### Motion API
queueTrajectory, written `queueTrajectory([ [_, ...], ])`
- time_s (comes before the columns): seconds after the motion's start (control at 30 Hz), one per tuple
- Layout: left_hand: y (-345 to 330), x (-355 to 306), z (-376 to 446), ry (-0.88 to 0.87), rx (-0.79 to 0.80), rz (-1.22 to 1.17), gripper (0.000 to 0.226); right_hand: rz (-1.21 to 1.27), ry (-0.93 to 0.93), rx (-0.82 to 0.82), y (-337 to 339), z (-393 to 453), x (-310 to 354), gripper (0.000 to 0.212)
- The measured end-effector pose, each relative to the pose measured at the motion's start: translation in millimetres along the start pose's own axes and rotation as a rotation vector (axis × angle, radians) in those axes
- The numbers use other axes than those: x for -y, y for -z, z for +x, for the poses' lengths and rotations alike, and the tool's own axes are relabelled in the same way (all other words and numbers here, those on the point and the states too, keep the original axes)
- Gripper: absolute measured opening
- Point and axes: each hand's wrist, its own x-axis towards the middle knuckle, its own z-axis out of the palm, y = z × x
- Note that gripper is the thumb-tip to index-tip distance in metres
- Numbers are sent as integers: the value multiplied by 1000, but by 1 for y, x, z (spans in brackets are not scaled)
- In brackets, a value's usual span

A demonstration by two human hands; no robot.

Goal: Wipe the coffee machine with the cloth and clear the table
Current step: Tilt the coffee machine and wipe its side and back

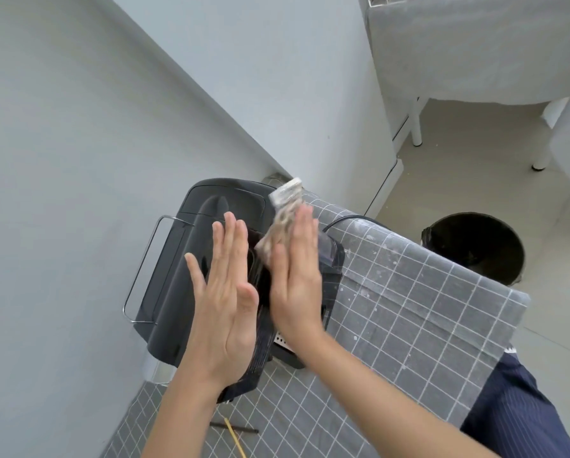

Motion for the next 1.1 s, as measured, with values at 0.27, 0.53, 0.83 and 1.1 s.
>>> queueTrajectory([
  [0.27, -1, 1, 1, -6, 12, -4, 87, -3, 48, 119, -1, -74, -19, 66],
  [0.53, -2, 1, 2, -4, 15, 9, 86, -30, -249, -70, 17, 38, -80, 49],
  [0.83, -3, 9, 4, -17, 27, 65, 81, -6, -237, -84, 8, -28, -80, 48],
  [1.1, -3, 5, 6, -9, 26, 15, 80, -177, -308, 61, 41, 73, -124, 35],
])
